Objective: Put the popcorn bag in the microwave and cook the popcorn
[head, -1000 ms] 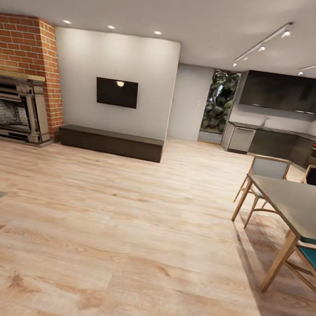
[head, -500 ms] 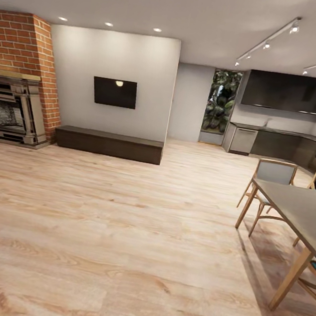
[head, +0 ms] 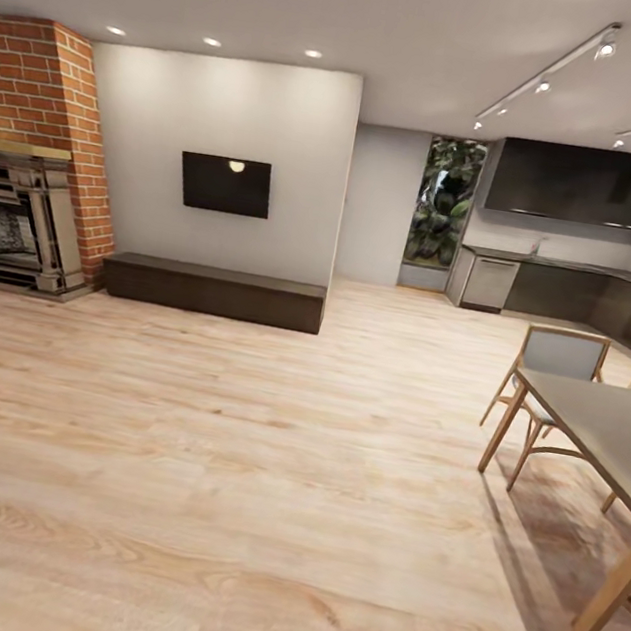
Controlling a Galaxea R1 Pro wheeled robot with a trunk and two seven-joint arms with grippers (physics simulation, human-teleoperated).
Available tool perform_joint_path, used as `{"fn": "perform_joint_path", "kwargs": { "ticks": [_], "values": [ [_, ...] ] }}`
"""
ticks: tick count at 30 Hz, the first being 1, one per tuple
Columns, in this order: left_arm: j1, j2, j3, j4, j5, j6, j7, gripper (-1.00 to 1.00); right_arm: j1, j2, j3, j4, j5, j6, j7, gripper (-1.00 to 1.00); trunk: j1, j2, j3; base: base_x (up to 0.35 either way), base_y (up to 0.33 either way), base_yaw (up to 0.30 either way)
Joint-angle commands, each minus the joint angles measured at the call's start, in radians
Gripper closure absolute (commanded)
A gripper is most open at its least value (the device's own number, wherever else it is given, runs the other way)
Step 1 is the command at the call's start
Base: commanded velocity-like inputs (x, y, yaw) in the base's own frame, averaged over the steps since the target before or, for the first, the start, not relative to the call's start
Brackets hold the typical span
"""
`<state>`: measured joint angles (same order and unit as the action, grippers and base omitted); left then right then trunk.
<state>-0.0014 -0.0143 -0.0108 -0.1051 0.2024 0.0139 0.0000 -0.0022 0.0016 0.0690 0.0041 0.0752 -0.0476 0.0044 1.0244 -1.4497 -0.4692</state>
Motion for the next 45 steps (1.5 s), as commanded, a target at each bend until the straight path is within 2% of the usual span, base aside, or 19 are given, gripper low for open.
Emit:
{"fn": "perform_joint_path", "kwargs": {
  "ticks": [1,45],
  "values": [
    [0.000,0.000,-0.001,-0.001,0.008,0.001,0.000,-1.00,0.000,0.000,0.006,0.000,0.005,-0.003,0.000,-1.00,0.001,0.000,-0.001,0.326,0.000,0.000],
    [0.000,-0.001,-0.001,-0.001,0.008,0.000,0.000,-1.00,-0.001,0.000,0.006,0.000,0.005,-0.003,0.000,-1.00,0.001,0.000,-0.001,0.326,0.000,0.000]
  ]
}}
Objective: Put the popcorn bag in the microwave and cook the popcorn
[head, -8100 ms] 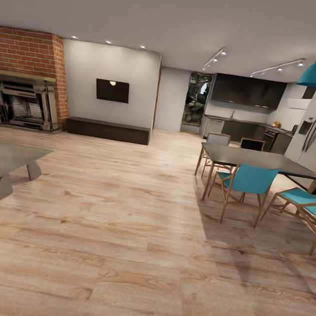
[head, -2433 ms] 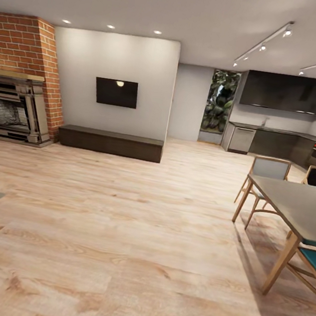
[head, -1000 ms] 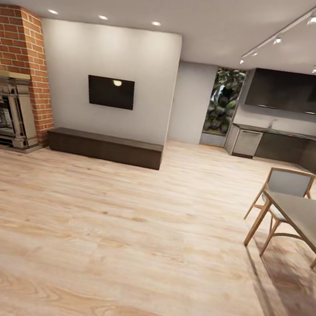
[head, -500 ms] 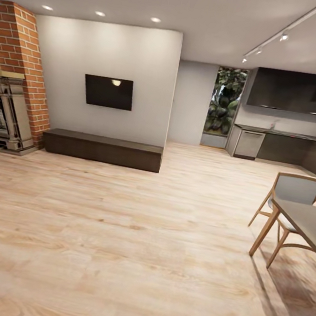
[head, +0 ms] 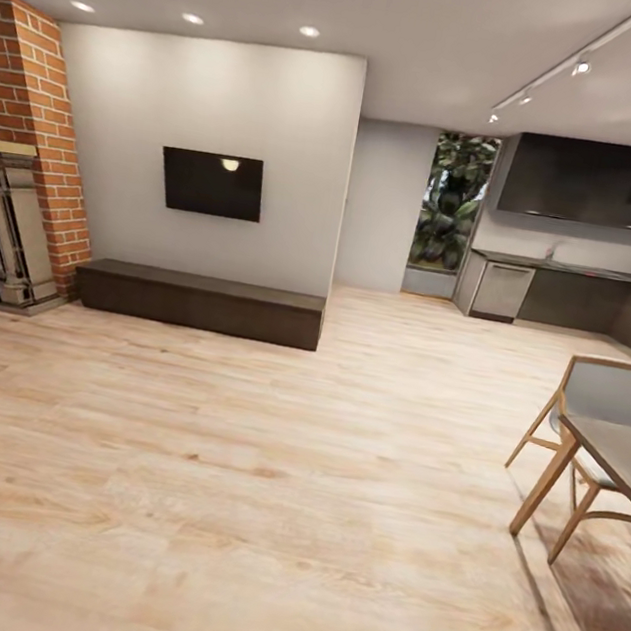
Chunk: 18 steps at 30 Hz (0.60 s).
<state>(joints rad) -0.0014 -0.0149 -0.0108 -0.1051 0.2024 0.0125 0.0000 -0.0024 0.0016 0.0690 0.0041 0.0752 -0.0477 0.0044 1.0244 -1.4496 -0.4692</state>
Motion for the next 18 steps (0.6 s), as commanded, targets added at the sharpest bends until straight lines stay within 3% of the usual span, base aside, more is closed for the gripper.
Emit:
{"fn": "perform_joint_path", "kwargs": {
  "ticks": [1,18],
  "values": [
    [0.000,0.000,-0.002,-0.001,0.008,0.001,0.000,-1.00,0.000,0.000,0.006,0.000,0.005,-0.003,0.000,-1.00,0.001,0.000,-0.001,0.326,0.000,0.000],
    [0.000,0.000,-0.001,-0.001,0.008,-0.002,0.000,-1.00,0.000,0.000,0.005,0.004,0.004,-0.011,0.000,-1.00,0.001,0.000,-0.001,0.326,0.000,0.000]
  ]
}}
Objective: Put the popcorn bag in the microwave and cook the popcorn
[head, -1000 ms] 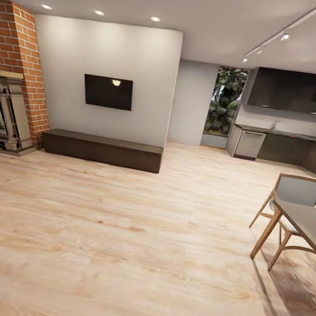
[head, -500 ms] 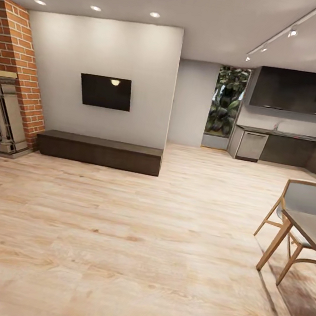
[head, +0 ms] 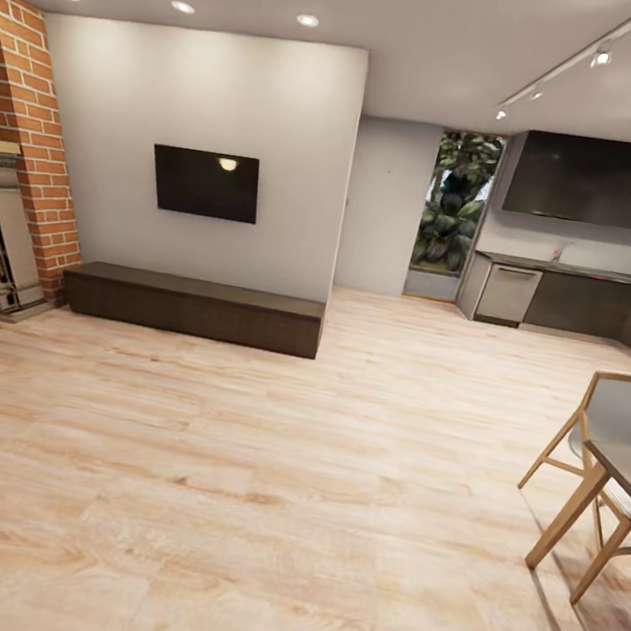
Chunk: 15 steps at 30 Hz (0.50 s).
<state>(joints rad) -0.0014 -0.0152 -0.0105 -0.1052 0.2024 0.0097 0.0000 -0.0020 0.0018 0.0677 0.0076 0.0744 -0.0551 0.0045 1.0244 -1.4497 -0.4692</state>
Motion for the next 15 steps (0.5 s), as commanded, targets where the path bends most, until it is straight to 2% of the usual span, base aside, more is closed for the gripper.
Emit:
{"fn": "perform_joint_path", "kwargs": {
  "ticks": [1,15],
  "values": [
    [0.000,0.000,-0.002,-0.001,0.008,0.001,0.000,-1.00,0.000,0.000,0.006,0.001,0.004,-0.004,0.000,-1.00,0.001,0.000,-0.001,0.326,0.000,0.000],
    [0.000,0.000,-0.001,-0.001,0.010,0.003,0.000,-1.00,0.000,-0.006,0.006,0.003,0.004,-0.023,0.000,-1.00,0.001,0.000,-0.001,0.326,0.000,0.000]
  ]
}}
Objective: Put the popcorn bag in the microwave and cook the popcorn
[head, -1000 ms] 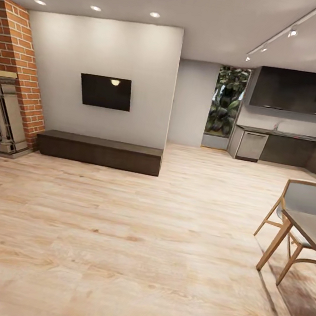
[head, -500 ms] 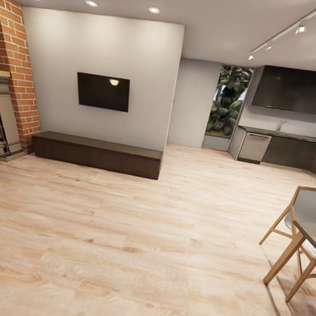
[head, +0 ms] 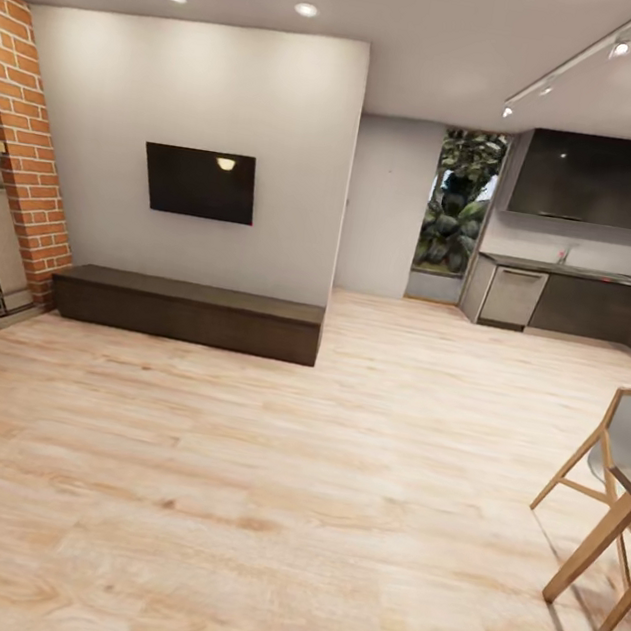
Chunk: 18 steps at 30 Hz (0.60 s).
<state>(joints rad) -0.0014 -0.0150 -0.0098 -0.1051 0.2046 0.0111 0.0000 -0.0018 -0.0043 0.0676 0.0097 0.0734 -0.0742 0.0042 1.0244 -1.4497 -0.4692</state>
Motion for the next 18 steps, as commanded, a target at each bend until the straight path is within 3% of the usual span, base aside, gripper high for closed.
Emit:
{"fn": "perform_joint_path", "kwargs": {
  "ticks": [1,18],
  "values": [
    [0.000,0.001,-0.001,-0.001,0.008,0.001,0.000,-1.00,0.000,-0.001,0.006,0.001,0.005,-0.004,0.000,-1.00,0.001,0.000,-0.001,0.326,0.000,0.000],
    [0.000,0.000,-0.001,-0.001,0.009,0.003,0.000,-1.00,0.000,0.000,0.006,0.001,0.005,-0.004,0.000,-1.00,0.001,0.000,-0.001,0.326,0.000,-0.001]
  ]
}}
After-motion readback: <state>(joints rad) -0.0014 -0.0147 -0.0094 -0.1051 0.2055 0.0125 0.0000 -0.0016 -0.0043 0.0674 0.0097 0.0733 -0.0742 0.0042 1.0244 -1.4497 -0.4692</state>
